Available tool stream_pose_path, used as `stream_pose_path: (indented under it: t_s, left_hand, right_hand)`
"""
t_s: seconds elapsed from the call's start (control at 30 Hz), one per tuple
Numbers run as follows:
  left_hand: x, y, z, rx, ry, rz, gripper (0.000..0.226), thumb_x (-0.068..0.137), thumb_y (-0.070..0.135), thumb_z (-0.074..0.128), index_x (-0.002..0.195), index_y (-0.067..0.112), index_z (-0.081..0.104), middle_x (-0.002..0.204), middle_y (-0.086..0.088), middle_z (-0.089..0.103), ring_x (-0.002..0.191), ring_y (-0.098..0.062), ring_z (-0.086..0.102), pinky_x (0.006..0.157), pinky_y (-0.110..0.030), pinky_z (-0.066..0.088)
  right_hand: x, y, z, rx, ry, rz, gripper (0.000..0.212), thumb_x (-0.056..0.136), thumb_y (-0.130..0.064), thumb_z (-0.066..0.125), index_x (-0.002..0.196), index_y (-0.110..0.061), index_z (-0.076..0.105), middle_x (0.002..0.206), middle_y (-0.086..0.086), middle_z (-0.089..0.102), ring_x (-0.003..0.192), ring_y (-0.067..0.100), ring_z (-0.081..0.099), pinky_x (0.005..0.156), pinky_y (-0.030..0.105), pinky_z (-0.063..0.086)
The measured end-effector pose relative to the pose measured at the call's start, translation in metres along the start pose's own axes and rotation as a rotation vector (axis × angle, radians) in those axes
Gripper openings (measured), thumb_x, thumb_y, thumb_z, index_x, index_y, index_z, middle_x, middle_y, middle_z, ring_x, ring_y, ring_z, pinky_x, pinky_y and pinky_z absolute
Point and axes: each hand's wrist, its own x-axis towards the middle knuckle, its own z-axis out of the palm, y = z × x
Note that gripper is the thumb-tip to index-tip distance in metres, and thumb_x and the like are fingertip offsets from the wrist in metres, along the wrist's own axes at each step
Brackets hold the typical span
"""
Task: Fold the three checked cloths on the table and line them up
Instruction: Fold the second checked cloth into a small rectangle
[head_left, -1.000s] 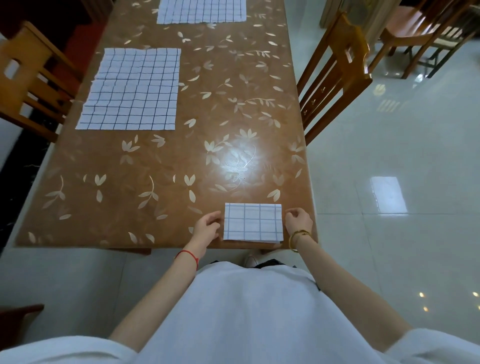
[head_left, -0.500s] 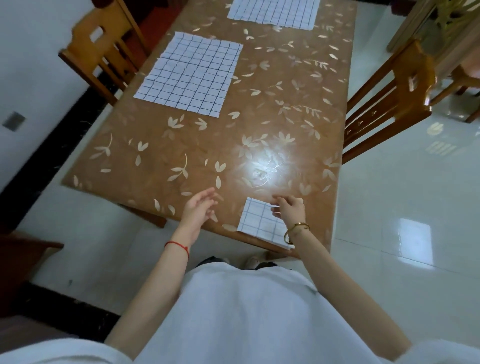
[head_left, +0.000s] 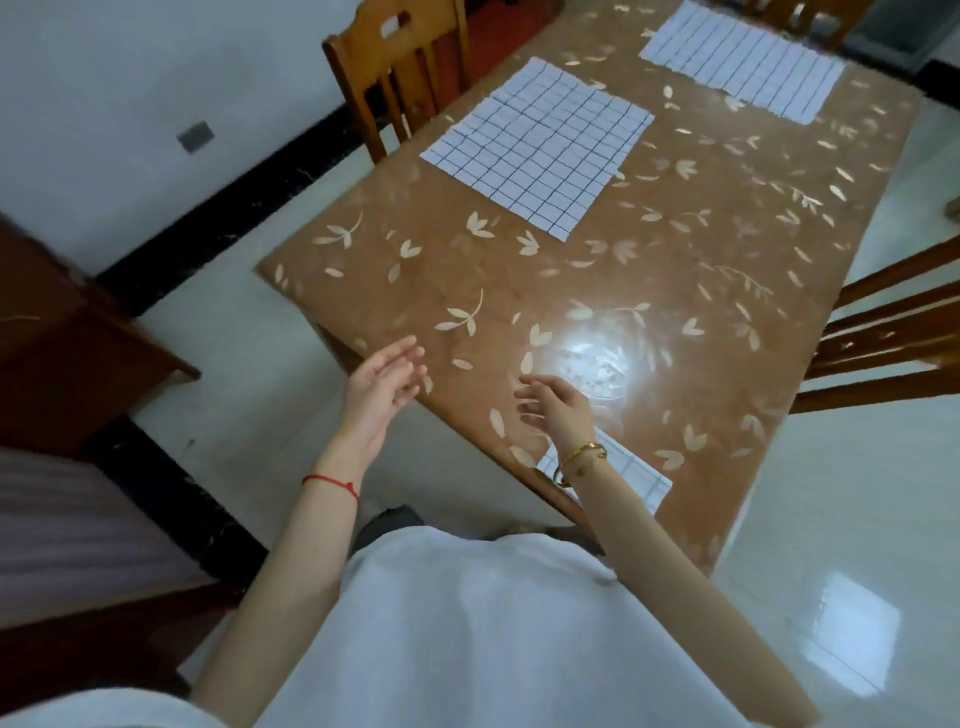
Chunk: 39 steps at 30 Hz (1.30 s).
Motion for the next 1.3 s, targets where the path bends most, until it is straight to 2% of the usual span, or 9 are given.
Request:
stream_pose_path:
  t_s: [0.1, 0.23, 0.37, 0.47, 0.57, 0.7, 0.83, 1.03, 1.3]
  left_hand:
    - [-0.002, 0.014, -0.038, -0.075, 0.086, 0.027, 0.024, 0.099, 0.011, 0.054, 0.118, 0.022, 0.065, 0.113, 0.003, 0.071, 0.102, -0.012, 0.066, 0.091, -0.029, 0.051]
    - [-0.004, 0.035, -0.097, -0.127, 0.208, 0.065, 0.029, 0.099, 0.010, 0.054, 0.126, 0.014, 0.063, 0.116, 0.000, 0.071, 0.104, -0.015, 0.066, 0.094, -0.031, 0.050]
    - [-0.003, 0.059, -0.168, -0.128, 0.317, 0.113, 0.029, 0.101, 0.009, 0.050, 0.127, 0.014, 0.061, 0.121, -0.001, 0.068, 0.106, -0.014, 0.066, 0.094, -0.031, 0.050]
    - [-0.002, 0.075, -0.221, -0.139, 0.369, 0.143, 0.027, 0.101, 0.011, 0.049, 0.124, 0.018, 0.062, 0.124, -0.001, 0.066, 0.106, -0.013, 0.066, 0.093, -0.029, 0.049]
    - [-0.003, 0.090, -0.263, -0.169, 0.425, 0.161, 0.026, 0.102, 0.010, 0.049, 0.122, 0.018, 0.062, 0.126, -0.003, 0.066, 0.102, -0.011, 0.066, 0.099, -0.033, 0.048]
    - [-0.004, 0.105, -0.302, -0.189, 0.471, 0.175, 0.026, 0.101, 0.010, 0.049, 0.121, 0.019, 0.063, 0.127, -0.004, 0.066, 0.109, -0.015, 0.065, 0.105, -0.038, 0.044]
    - [0.008, 0.118, -0.327, -0.202, 0.502, 0.178, 0.027, 0.102, 0.010, 0.049, 0.123, 0.019, 0.062, 0.129, -0.006, 0.065, 0.120, -0.022, 0.061, 0.107, -0.040, 0.044]
    - [0.048, 0.145, -0.361, -0.194, 0.515, 0.191, 0.025, 0.101, 0.013, 0.051, 0.121, 0.022, 0.064, 0.126, -0.003, 0.067, 0.116, -0.018, 0.064, 0.104, -0.037, 0.048]
    - [0.132, 0.209, -0.407, -0.186, 0.517, 0.219, 0.026, 0.101, 0.013, 0.052, 0.123, 0.019, 0.064, 0.125, -0.003, 0.068, 0.115, -0.019, 0.065, 0.104, -0.037, 0.048]
  right_hand:
    - [0.006, -0.009, 0.044, -0.012, -0.081, 0.000, 0.021, 0.097, -0.004, 0.047, 0.105, 0.001, 0.066, 0.082, 0.008, 0.065, 0.067, 0.017, 0.059, 0.062, 0.021, 0.052]
    - [0.012, -0.019, 0.113, -0.032, -0.162, -0.012, 0.022, 0.096, -0.005, 0.050, 0.108, 0.004, 0.066, 0.082, 0.010, 0.066, 0.066, 0.018, 0.058, 0.062, 0.024, 0.050]
    - [0.008, -0.035, 0.196, -0.017, -0.282, -0.028, 0.021, 0.097, -0.001, 0.047, 0.107, 0.006, 0.063, 0.079, 0.010, 0.064, 0.059, 0.012, 0.055, 0.052, 0.016, 0.045]
    - [0.009, -0.039, 0.257, -0.052, -0.378, -0.067, 0.021, 0.097, -0.002, 0.047, 0.106, 0.003, 0.065, 0.080, 0.010, 0.065, 0.063, 0.016, 0.056, 0.058, 0.020, 0.049]
    - [0.004, -0.041, 0.311, -0.037, -0.444, -0.069, 0.020, 0.097, -0.001, 0.046, 0.105, 0.005, 0.064, 0.080, 0.012, 0.064, 0.061, 0.016, 0.056, 0.058, 0.022, 0.049]
    - [-0.002, -0.044, 0.362, -0.050, -0.506, -0.054, 0.023, 0.096, -0.001, 0.047, 0.110, 0.009, 0.062, 0.081, 0.012, 0.064, 0.060, 0.015, 0.057, 0.060, 0.023, 0.050]
    - [0.009, -0.044, 0.399, -0.093, -0.566, -0.050, 0.021, 0.098, -0.007, 0.049, 0.107, 0.002, 0.066, 0.084, 0.011, 0.066, 0.066, 0.018, 0.060, 0.064, 0.024, 0.053]
    - [0.041, -0.055, 0.455, -0.117, -0.590, -0.015, 0.023, 0.098, -0.009, 0.049, 0.109, 0.001, 0.066, 0.086, 0.009, 0.067, 0.068, 0.018, 0.062, 0.063, 0.021, 0.054]
    - [0.093, -0.105, 0.546, -0.101, -0.594, -0.036, 0.022, 0.098, -0.009, 0.047, 0.107, -0.002, 0.066, 0.085, 0.007, 0.066, 0.069, 0.018, 0.060, 0.070, 0.026, 0.052]
